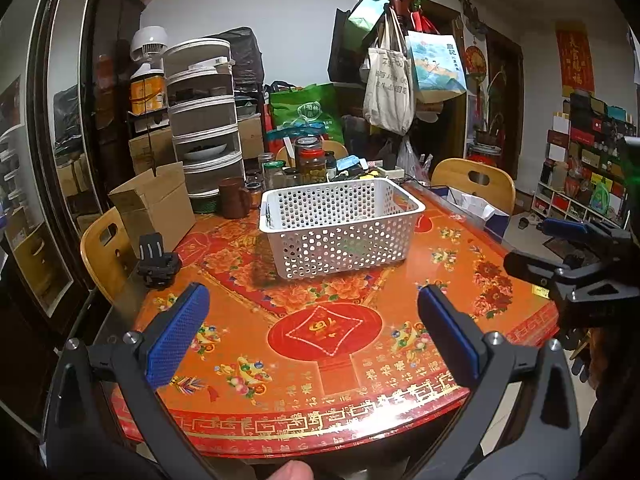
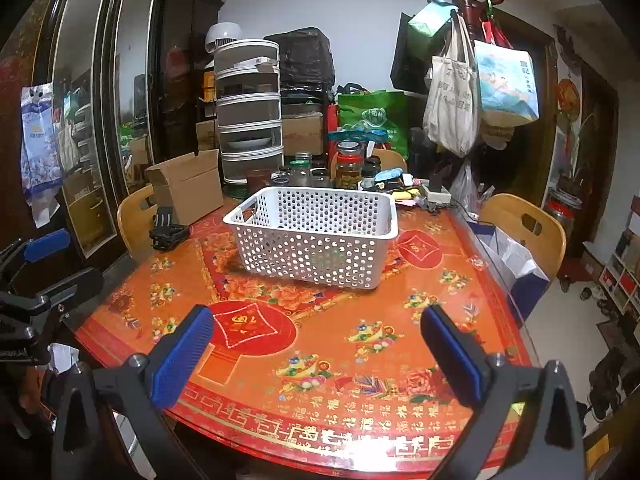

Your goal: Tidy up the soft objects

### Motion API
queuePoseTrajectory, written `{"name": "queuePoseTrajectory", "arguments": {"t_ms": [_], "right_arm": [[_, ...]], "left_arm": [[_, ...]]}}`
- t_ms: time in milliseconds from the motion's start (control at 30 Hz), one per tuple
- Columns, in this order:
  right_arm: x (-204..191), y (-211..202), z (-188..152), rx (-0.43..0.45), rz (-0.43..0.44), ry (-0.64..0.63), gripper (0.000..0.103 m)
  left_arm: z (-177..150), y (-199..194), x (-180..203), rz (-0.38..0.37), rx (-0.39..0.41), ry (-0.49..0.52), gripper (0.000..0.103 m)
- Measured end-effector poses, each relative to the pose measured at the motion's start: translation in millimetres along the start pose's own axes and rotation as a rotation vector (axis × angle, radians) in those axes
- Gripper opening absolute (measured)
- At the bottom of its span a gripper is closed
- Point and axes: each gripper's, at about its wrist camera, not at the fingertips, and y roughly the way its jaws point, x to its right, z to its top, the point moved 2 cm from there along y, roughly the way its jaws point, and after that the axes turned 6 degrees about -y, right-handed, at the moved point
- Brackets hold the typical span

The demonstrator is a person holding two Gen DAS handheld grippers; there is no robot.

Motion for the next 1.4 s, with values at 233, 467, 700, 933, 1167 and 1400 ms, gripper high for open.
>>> {"name": "queuePoseTrajectory", "arguments": {"t_ms": [233,467,700,933,1167,1400], "right_arm": [[-1.8,0.0,-1.3,-0.005,0.005,-0.003,0.103],[-5.5,-0.6,-2.2,-0.006,0.007,-0.012,0.103],[-3.6,-3.4,-2.1,0.001,0.008,-0.004,0.103],[-3.5,-4.0,-2.2,-0.001,0.007,-0.002,0.103],[-3.1,-5.4,-2.4,-0.004,0.008,0.000,0.103],[-4.4,-4.4,-2.5,-0.004,0.011,-0.005,0.103]], "left_arm": [[0.2,2.4,-0.1,0.000,-0.003,-0.001,0.103],[-1.1,3.2,-1.7,-0.002,-0.005,-0.003,0.103],[-1.5,3.8,-2.3,-0.005,-0.005,-0.004,0.103],[-7.1,7.6,1.0,-0.004,-0.008,-0.002,0.103],[-6.5,7.2,0.4,-0.006,-0.008,-0.003,0.103],[-6.6,7.8,1.3,-0.006,-0.009,-0.005,0.103]]}}
